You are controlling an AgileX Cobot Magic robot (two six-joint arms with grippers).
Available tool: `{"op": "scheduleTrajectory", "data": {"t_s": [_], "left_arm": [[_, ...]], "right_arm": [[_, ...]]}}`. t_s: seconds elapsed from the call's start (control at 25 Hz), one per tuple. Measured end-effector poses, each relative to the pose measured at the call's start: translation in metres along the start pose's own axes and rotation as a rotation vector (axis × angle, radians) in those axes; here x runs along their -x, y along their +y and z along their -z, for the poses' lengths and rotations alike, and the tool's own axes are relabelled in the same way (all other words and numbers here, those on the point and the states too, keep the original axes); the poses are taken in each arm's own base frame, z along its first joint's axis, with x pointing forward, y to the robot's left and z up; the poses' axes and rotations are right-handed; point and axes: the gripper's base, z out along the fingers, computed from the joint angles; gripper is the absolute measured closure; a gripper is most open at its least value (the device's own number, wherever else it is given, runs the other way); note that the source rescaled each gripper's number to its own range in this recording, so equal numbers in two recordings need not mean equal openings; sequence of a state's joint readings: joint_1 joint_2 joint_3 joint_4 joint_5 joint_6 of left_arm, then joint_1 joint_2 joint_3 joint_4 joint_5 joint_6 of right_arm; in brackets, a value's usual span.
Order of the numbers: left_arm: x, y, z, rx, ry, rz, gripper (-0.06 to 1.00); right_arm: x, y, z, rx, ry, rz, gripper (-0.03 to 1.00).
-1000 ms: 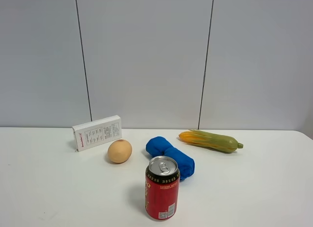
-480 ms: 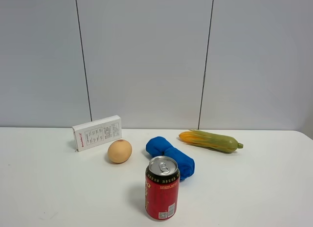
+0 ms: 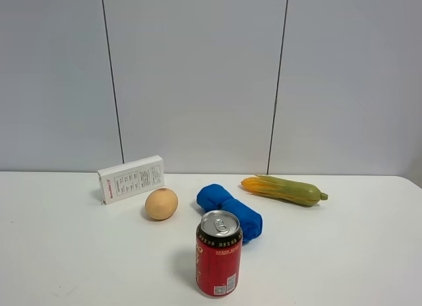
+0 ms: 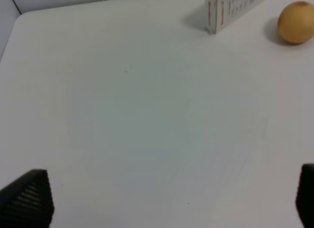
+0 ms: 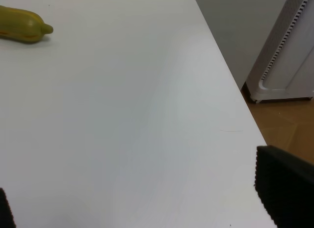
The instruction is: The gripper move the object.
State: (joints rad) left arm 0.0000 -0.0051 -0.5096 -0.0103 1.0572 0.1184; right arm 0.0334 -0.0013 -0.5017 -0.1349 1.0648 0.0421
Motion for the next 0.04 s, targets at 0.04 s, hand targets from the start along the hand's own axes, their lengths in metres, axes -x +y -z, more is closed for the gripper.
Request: {"op": "scheduleTrajectory", "data": {"t_s": [0.04], "left_arm": [[0.0000,0.0000,0.0000,0.000,0.000,0.000,-0.06]], "right_arm": [[0.0000,0.0000,0.0000,0.000,0.000,0.000,-0.03]]}}
